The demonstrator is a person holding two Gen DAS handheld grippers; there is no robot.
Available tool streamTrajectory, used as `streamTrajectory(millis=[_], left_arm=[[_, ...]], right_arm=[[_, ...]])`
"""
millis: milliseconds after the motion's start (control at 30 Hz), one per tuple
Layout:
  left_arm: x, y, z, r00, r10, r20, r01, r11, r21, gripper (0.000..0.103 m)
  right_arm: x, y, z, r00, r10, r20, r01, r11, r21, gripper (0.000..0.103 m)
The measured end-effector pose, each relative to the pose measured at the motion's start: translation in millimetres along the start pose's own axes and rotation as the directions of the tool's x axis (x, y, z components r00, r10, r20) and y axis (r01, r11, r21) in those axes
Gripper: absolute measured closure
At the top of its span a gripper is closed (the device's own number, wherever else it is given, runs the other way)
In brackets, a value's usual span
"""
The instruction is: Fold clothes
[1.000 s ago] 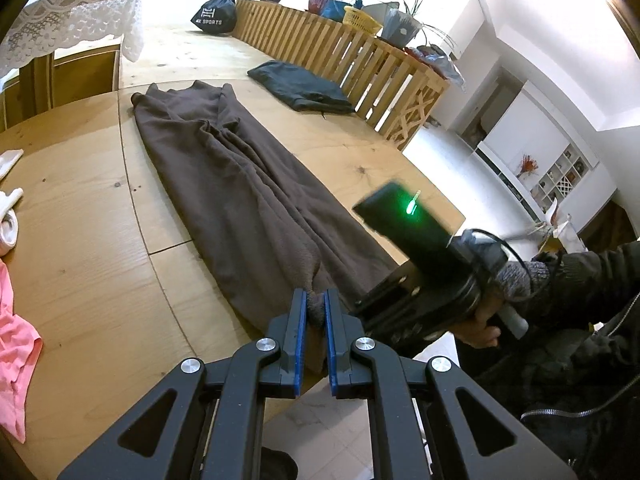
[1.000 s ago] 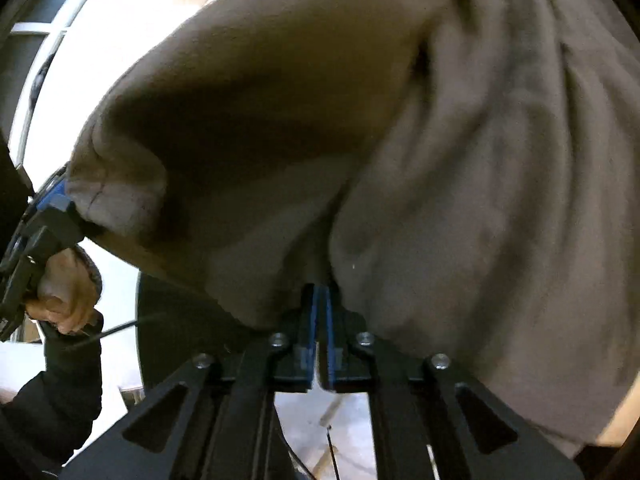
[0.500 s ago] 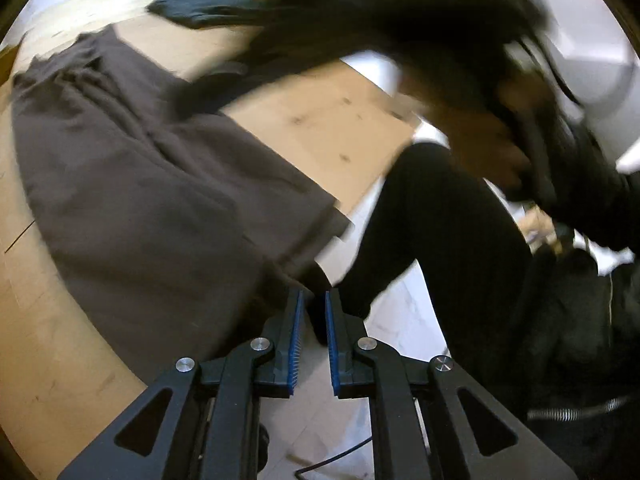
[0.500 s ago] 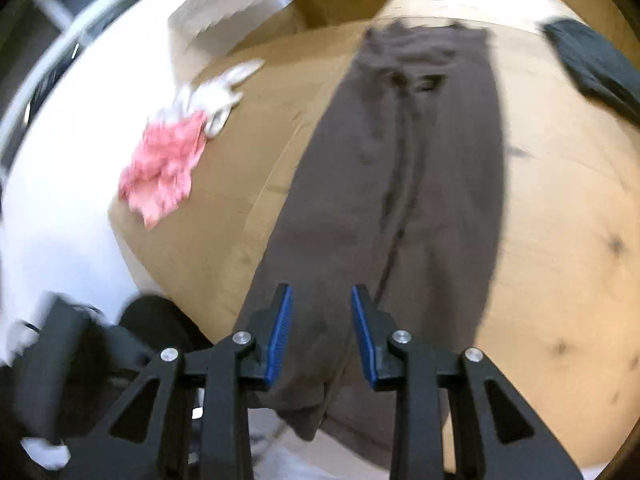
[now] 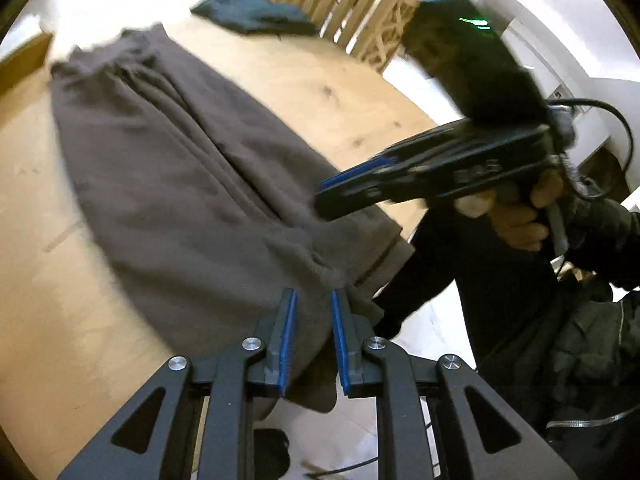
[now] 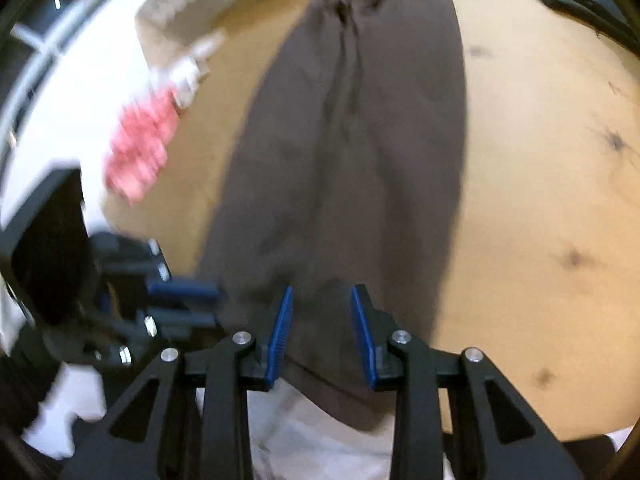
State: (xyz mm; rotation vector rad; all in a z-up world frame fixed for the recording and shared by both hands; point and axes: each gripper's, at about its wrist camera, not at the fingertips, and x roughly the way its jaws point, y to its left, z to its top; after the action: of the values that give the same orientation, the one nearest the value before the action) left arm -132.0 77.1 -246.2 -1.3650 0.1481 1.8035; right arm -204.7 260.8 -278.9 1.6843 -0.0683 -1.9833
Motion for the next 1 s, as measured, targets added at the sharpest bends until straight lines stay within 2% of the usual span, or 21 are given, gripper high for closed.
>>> streamTrajectory(millis=[33,67,133,233,267,300,367,467,567,633,700,800,833,900,1000], left_arm=[[8,-2,-5,0.999,0.022,-0.036,-0.021,0.999,0.026,0.088],[16,-4,-10,0.997,0.047,-0.068,-0.044,0.998,0.054,0.088],[12,-9,-15,0.996,0.061,-0.068,-0.055,0.995,0.086,0.087],[-5,-6,-12,0.998,0.052,-0.036,-0.050,0.998,0.040,0.087],[-11,-4,-11,0.998,0.068,-0.010,-0.068,0.997,0.019,0.087],[-16,-1,-12,0.996,0.092,0.005,-0.092,0.996,-0.008,0.085],[-24,6,-13,0.989,0.147,0.026,-0.145,0.987,-0.069,0.083],[-22,16,-20,0.975,0.221,-0.002,-0.218,0.964,-0.155,0.075],[-10,18,-26,0.964,0.264,-0.038,-0.266,0.945,-0.190,0.074],[-5,16,-28,0.954,0.299,-0.040,-0.300,0.933,-0.197,0.074],[-16,2,-23,0.945,0.326,0.036,-0.316,0.933,-0.172,0.074],[-27,-28,-9,0.959,0.244,0.147,-0.240,0.970,-0.048,0.074],[-24,-38,-3,0.965,0.214,0.150,-0.219,0.976,0.012,0.074],[-16,-53,1,0.974,0.184,0.130,-0.201,0.971,0.130,0.074],[6,-56,10,0.976,0.199,0.091,-0.215,0.948,0.235,0.074]], right_arm=[[6,0,-7,0.997,-0.059,-0.045,0.057,0.997,-0.045,0.084],[2,1,-11,0.995,-0.095,-0.042,0.091,0.992,-0.082,0.091],[-6,1,-16,0.988,-0.146,-0.044,0.140,0.984,-0.113,0.091],[-35,-9,-19,0.983,-0.179,0.037,0.180,0.983,-0.044,0.074],[-45,-13,-21,0.979,-0.191,0.075,0.193,0.981,-0.012,0.058],[-51,-17,-24,0.975,-0.199,0.100,0.199,0.980,0.016,0.048],[-54,-26,-31,0.967,-0.227,0.114,0.223,0.974,0.051,0.047],[-46,-30,-38,0.973,-0.215,0.083,0.209,0.976,0.066,0.047],[-39,-27,-45,0.977,-0.203,0.062,0.199,0.978,0.058,0.047],[-42,-23,-49,0.971,-0.227,0.074,0.225,0.974,0.033,0.047],[-51,-19,-53,0.969,-0.226,0.102,0.226,0.974,0.016,0.047],[-65,-16,-55,0.977,-0.176,0.119,0.177,0.984,0.001,0.047],[-67,-15,-55,0.981,-0.159,0.113,0.160,0.987,0.000,0.047],[-59,2,-51,0.984,-0.134,0.118,0.136,0.991,-0.006,0.047],[-59,10,-53,0.987,-0.108,0.123,0.111,0.994,-0.016,0.047]])
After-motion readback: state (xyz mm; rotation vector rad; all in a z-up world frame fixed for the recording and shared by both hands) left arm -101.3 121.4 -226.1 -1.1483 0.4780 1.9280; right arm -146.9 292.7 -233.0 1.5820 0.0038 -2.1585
